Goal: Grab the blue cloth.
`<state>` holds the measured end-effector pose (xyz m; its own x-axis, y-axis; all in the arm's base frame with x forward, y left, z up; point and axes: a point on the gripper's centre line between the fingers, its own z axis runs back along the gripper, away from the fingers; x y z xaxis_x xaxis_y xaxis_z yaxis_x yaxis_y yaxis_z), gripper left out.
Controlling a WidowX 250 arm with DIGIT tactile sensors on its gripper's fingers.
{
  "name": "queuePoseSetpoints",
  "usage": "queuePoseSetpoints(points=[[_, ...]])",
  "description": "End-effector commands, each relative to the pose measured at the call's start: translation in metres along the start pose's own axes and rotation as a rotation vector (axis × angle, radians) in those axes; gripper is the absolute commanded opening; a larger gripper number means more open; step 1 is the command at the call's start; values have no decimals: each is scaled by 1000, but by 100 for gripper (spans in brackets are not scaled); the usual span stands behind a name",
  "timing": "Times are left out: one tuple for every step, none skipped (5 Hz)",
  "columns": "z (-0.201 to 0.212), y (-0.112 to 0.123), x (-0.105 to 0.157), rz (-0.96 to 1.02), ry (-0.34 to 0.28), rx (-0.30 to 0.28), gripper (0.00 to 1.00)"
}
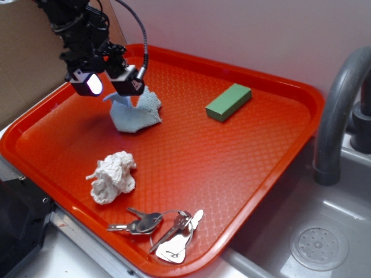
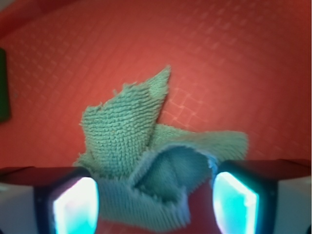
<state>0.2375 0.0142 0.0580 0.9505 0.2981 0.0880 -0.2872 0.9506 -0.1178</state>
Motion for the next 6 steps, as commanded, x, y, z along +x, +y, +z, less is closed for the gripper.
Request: queuePoseSetpoints(points=[[-41,-11,6,-17,-22,109,0],[-43,3,21,34,-16,121,0],[-19,25,31,112,-66,113,0],[24,43,28,161,-121,88,0],[72,38,12,110,-129,4,0],[120,13,9,107,-124,11,0]])
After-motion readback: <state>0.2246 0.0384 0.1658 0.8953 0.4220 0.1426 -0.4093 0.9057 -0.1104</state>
